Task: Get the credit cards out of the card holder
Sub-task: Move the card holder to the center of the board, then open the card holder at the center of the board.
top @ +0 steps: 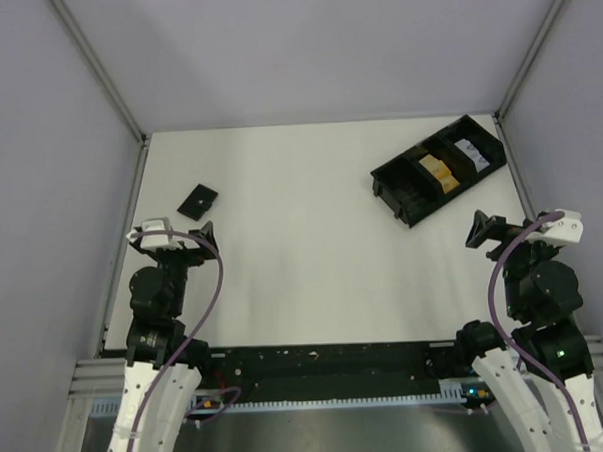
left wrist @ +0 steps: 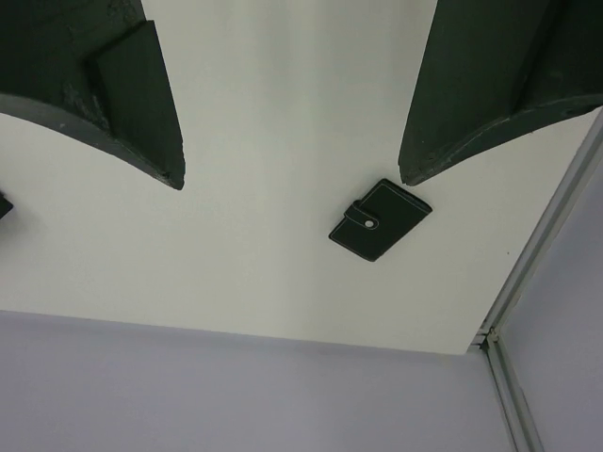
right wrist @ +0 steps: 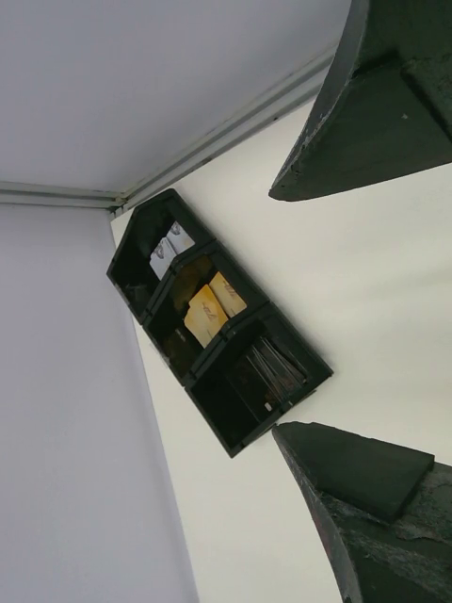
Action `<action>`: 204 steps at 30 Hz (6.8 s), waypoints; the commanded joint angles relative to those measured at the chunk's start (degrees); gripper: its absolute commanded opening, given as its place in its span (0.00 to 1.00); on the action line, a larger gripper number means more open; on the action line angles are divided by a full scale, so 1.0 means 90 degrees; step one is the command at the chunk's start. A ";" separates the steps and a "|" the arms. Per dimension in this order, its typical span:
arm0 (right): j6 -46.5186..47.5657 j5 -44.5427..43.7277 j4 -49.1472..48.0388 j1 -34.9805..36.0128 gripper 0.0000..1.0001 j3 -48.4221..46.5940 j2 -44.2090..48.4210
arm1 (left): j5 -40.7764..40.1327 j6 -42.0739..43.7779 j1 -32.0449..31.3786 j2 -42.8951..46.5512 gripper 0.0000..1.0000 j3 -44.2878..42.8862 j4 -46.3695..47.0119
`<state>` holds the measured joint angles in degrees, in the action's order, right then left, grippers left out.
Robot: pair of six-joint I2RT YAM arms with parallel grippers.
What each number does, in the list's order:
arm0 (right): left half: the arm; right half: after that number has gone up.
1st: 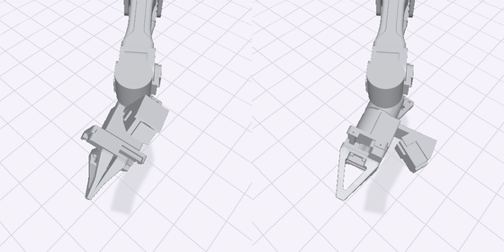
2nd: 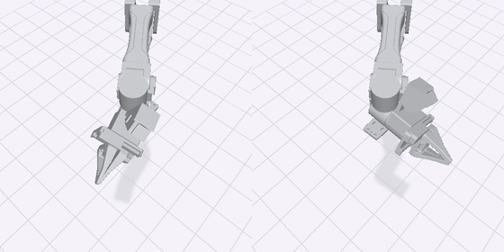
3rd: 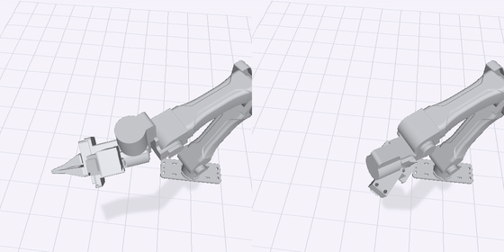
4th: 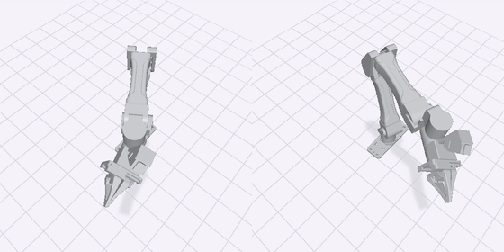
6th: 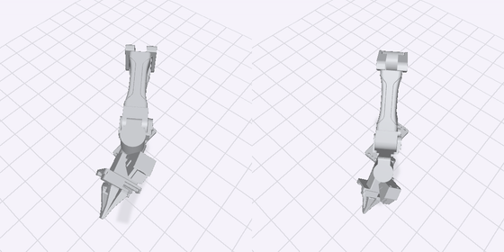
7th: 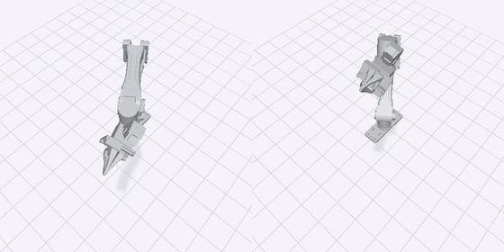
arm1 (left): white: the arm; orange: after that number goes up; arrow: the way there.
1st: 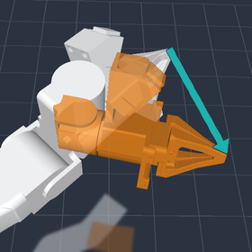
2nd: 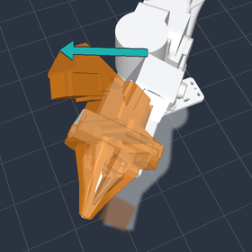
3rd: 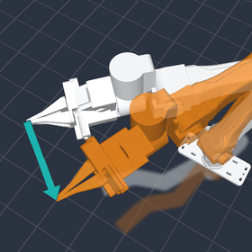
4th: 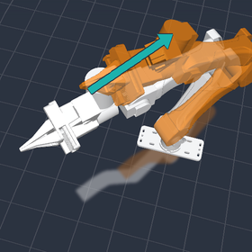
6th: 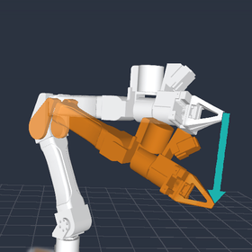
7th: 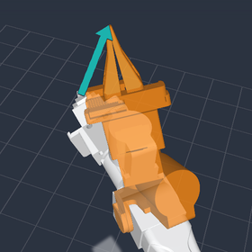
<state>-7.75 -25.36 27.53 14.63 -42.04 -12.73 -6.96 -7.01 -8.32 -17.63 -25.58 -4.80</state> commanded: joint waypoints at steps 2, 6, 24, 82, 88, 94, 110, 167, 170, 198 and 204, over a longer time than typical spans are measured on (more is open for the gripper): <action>-0.0106 0.0181 -0.0119 0.0083 0.99 -0.0163 0.0077 | 0.0109 -0.0256 0.0035 -0.0248 0.99 -0.0243 0.0172; -0.0126 0.0260 -0.0139 0.0083 0.99 -0.0124 0.0077 | 0.0051 -0.0627 0.0035 -0.0472 0.99 -0.0243 0.0133; -0.0057 0.1070 -0.0334 0.0083 0.99 0.0042 0.0067 | -0.0476 -0.2033 0.0035 -0.4054 0.99 -0.2117 -0.1088; -0.0164 0.1646 -0.0354 0.0083 0.99 0.0130 0.0086 | 0.3283 -0.5520 0.2654 -0.8629 0.00 -0.1075 0.4274; -0.0262 0.2017 -0.0383 0.0083 0.99 0.0101 0.0067 | 0.2845 -0.6086 0.1746 -0.7078 0.00 0.0330 0.4021; -0.0379 0.2281 -0.0373 0.0073 0.99 0.0111 0.0057 | 0.1722 -0.6555 -0.0021 -0.5203 0.00 0.1415 0.2830; -0.0594 0.2467 -0.0344 0.0073 0.98 0.0208 -0.0001 | -0.0027 -0.6568 -0.2826 -0.2436 0.69 0.1546 -0.0069; -0.2187 0.3582 -0.0324 0.2855 0.99 -0.0044 -0.5047 | 0.1899 -0.5960 -0.3119 -0.4948 0.68 0.1338 0.2409; -0.2069 0.3133 -0.0237 0.3333 0.99 -0.0707 -0.5994 | 0.1458 -0.5941 -0.3099 -0.4585 0.66 0.1456 0.2223; -0.2029 0.1881 0.0056 0.4858 0.48 -0.3288 -0.9874 | 0.1975 -0.5892 -0.3109 -0.6528 0.27 0.1309 0.3521; -0.2059 0.1793 0.0066 0.4878 0.42 -0.3239 -1.0108 | 0.1965 -0.5901 -0.3119 -0.6508 0.27 0.1339 0.3531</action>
<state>-25.36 -7.68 28.73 57.36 -69.45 -102.17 10.26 -60.10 -36.12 -75.68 -14.50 25.36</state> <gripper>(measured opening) 0.439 0.275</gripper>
